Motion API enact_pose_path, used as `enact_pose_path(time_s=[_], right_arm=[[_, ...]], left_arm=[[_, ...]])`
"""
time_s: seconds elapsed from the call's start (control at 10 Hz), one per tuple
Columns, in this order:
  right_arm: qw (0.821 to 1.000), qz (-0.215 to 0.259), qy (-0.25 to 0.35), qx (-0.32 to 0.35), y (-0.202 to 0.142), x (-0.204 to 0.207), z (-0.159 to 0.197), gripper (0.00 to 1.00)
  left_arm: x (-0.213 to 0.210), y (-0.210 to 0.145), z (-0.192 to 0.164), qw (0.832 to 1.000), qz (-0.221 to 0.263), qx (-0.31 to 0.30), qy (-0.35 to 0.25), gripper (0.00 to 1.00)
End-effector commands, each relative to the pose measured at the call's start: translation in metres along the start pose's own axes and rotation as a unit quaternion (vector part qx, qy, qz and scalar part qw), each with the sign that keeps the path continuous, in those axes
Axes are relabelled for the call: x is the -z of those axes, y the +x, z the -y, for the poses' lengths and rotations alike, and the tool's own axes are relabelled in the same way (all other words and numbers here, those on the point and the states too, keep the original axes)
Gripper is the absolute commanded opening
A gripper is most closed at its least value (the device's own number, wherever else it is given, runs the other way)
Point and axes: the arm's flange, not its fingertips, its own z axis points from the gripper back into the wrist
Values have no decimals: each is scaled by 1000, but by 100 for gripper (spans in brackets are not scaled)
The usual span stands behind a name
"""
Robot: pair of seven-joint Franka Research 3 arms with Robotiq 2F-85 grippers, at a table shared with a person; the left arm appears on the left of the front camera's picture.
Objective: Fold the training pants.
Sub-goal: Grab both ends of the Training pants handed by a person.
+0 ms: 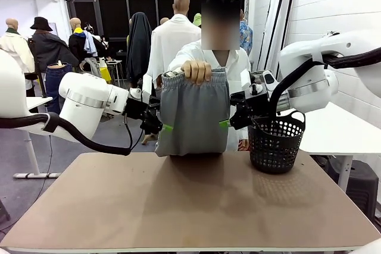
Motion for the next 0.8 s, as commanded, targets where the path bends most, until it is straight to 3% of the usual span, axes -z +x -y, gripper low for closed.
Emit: enact_pose_path(time_s=[0.0,0.7], right_arm=[[999,41,6,3,-8,1,-6,100],[992,123,26,25,-3,7,-6,100]], left_arm=[[1,-2,-3,999,49,5,-4,100],[-1,12,-6,992,120,-23,-12,100]])
